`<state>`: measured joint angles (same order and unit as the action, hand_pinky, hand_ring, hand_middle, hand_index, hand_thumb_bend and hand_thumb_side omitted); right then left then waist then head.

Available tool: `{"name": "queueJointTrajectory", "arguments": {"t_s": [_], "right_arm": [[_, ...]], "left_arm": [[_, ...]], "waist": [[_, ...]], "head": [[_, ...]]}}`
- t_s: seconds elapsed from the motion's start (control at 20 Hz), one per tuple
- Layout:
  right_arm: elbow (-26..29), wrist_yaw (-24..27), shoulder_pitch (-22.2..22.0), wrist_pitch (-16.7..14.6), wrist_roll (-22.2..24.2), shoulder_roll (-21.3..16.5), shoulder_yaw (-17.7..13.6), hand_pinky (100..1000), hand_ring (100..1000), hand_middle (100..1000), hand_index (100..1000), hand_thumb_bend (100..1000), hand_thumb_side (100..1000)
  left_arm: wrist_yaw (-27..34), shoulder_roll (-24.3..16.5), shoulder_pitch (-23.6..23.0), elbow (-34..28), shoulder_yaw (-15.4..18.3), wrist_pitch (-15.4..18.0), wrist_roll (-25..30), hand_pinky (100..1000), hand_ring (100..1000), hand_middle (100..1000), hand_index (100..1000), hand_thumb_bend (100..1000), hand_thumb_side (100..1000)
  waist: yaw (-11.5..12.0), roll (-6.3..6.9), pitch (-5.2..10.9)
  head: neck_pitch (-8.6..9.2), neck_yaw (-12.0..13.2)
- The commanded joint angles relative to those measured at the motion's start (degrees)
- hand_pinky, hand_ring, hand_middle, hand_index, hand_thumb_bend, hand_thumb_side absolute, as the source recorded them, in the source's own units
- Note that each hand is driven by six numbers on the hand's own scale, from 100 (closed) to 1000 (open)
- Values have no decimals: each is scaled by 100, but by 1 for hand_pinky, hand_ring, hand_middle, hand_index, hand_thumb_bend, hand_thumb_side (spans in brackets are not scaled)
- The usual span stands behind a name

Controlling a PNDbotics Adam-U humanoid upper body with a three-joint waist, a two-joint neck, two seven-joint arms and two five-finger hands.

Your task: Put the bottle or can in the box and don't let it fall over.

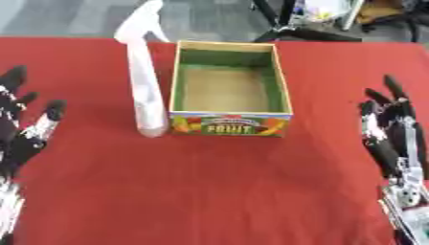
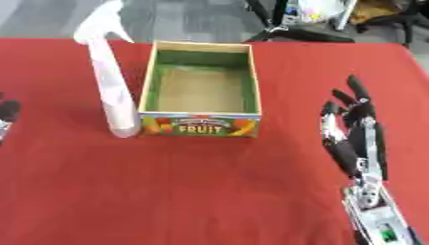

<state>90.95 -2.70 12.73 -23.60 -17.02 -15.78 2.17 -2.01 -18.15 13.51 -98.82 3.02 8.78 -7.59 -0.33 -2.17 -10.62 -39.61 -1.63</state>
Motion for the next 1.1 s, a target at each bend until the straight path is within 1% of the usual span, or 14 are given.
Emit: {"name": "queueJointTrajectory", "arguments": {"t_s": [0.05,0.45,0.55,0.65,0.75,1.0,1.05,1.1], "right_arm": [[50,30,48,-12,11,-47,-24,782,880,1000,957,100,470],[58,28,40,-6,15,-50,-27,783,881,1000,958,100,470],[58,28,36,-6,21,-52,-24,783,881,1000,958,100,470],[58,30,38,-6,23,-54,-23,783,881,1000,958,100,470],[57,32,37,-5,33,-55,-12,783,882,1000,958,100,470],[54,46,40,-8,57,-43,9,783,882,1000,958,100,470],[53,49,39,-8,62,-38,15,783,882,1000,958,100,470],[51,53,38,-9,69,-32,20,783,882,1000,958,100,470]], "left_arm": [[24,-66,52,-49,49,2,34,908,1000,917,892,616,469],[-5,-79,63,-59,38,-1,68,911,1000,917,890,626,471],[-6,-111,94,-56,-5,-12,113,911,1000,918,888,645,470],[-37,-195,189,-23,-86,-68,221,912,1000,922,888,686,496],[-69,-305,370,62,-210,-152,363,911,1000,924,887,739,511],[-30,-492,1006,542,-527,-355,625,908,1000,929,889,777,514],[-30,-487,1138,686,-570,-387,631,906,1000,929,890,824,545],[-26,-464,1270,854,-613,-420,612,905,1000,929,890,836,548]], "waist": [[4,5,52],[13,-5,62],[11,-2,63],[3,2,63],[-13,6,69],[-78,6,77],[-95,3,76],[-109,0,75]], "head": [[53,4],[37,1],[37,7],[45,5],[41,13],[44,44],[34,55],[29,66]]}}
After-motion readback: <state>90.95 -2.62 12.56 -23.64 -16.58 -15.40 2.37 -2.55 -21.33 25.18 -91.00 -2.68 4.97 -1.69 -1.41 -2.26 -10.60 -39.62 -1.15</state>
